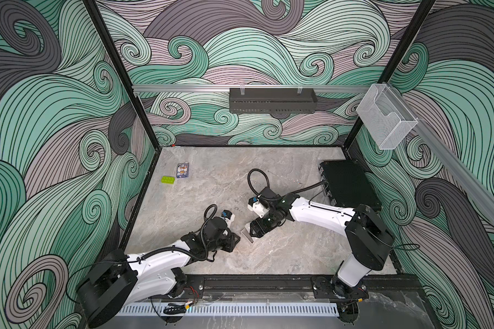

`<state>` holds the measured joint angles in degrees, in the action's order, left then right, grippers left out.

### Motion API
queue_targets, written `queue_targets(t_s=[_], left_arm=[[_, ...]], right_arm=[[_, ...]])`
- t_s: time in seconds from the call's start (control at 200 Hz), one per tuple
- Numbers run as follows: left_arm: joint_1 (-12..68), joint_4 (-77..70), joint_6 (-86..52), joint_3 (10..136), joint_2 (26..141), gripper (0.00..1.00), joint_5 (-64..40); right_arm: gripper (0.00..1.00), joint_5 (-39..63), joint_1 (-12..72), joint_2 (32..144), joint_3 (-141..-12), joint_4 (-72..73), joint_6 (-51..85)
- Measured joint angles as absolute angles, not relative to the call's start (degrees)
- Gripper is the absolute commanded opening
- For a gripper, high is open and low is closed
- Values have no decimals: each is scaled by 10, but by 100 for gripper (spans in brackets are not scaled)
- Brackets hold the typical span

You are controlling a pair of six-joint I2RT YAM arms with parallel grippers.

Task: Take the necklace out of the lift-off lid jewelry box
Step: Close the lid on the jewelry box.

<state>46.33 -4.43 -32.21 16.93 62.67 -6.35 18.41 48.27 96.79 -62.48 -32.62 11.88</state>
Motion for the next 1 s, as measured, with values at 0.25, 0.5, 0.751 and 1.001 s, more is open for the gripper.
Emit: queue_targets(t_s=[0.25, 0.5, 0.751, 1.001], left_arm=[[471, -63, -322, 181, 670, 29, -64], [477, -77, -322, 184, 693, 29, -56], [478, -87, -322, 190, 702, 29, -37], [478, -90, -321, 190, 704, 29, -21]], right_arm=[[79, 195, 483, 988, -643, -333, 103], [80, 211, 483, 1001, -643, -335, 98], [81, 216, 488, 1004, -643, -335, 98], [85, 214, 500, 1009, -659, -336, 98]])
